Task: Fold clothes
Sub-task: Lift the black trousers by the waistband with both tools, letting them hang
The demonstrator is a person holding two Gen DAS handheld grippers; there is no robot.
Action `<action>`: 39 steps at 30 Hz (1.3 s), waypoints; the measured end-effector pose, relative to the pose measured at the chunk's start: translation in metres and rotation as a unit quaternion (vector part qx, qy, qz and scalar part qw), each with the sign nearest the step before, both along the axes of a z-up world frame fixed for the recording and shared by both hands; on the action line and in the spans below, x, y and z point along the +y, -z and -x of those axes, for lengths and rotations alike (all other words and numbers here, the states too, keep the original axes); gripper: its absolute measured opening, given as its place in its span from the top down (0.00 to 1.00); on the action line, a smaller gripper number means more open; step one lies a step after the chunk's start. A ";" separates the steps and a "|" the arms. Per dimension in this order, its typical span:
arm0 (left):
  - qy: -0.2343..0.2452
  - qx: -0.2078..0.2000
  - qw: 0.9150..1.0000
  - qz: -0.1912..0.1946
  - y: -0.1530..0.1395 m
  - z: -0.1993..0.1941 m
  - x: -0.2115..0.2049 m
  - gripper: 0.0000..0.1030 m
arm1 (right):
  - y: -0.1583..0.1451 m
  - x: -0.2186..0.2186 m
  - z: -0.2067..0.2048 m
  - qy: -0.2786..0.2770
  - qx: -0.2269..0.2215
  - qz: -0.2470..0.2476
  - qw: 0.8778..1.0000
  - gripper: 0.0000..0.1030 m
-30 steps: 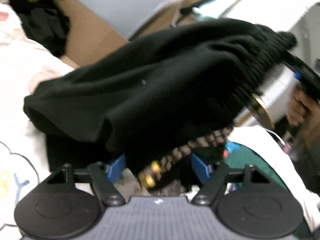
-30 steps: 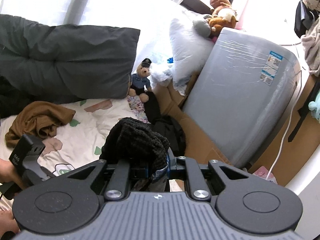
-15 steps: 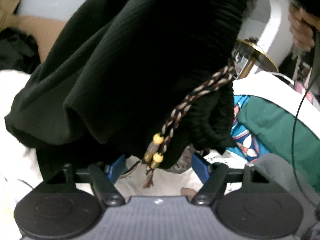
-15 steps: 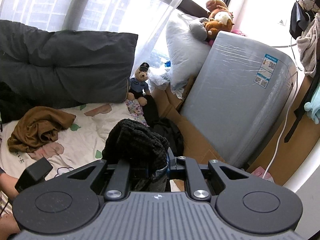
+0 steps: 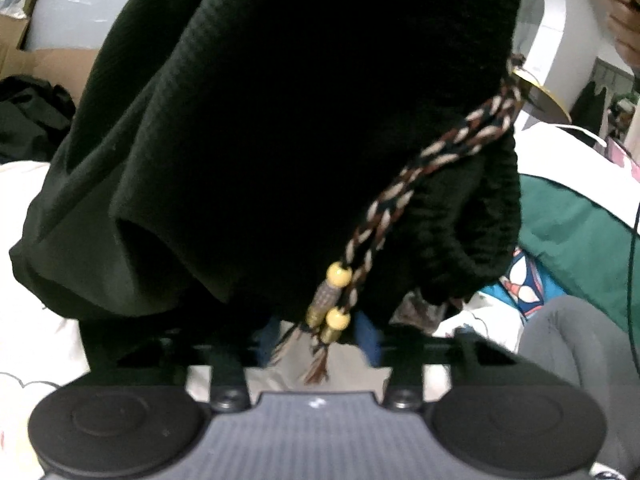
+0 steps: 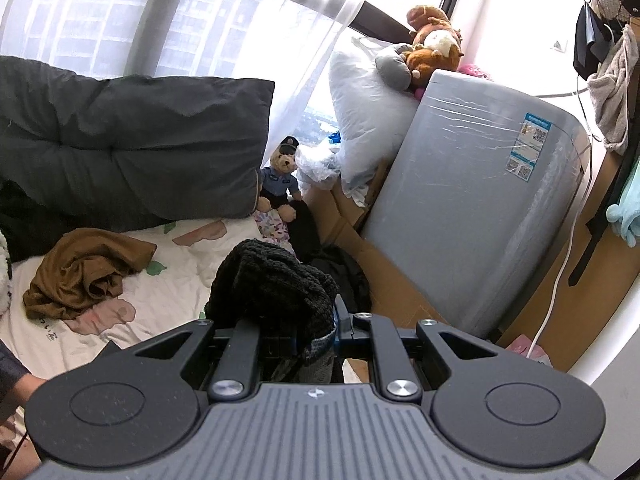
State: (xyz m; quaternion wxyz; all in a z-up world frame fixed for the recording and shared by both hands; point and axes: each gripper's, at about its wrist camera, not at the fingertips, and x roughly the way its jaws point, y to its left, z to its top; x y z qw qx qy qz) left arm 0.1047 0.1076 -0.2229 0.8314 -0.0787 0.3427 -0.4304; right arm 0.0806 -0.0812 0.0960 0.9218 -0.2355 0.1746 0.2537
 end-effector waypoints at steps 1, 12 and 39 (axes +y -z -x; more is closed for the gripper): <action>-0.001 0.006 1.000 0.004 0.000 -0.001 0.002 0.89 | 0.001 -0.001 -0.001 0.002 0.000 0.001 1.000 0.85; -0.034 0.016 0.993 0.113 -0.017 0.006 0.065 0.89 | 0.015 -0.009 -0.027 0.030 0.006 0.013 0.999 0.85; 0.156 -0.034 0.985 0.058 -0.049 0.101 -0.032 0.32 | 0.015 -0.017 -0.041 0.049 0.001 0.013 0.999 0.85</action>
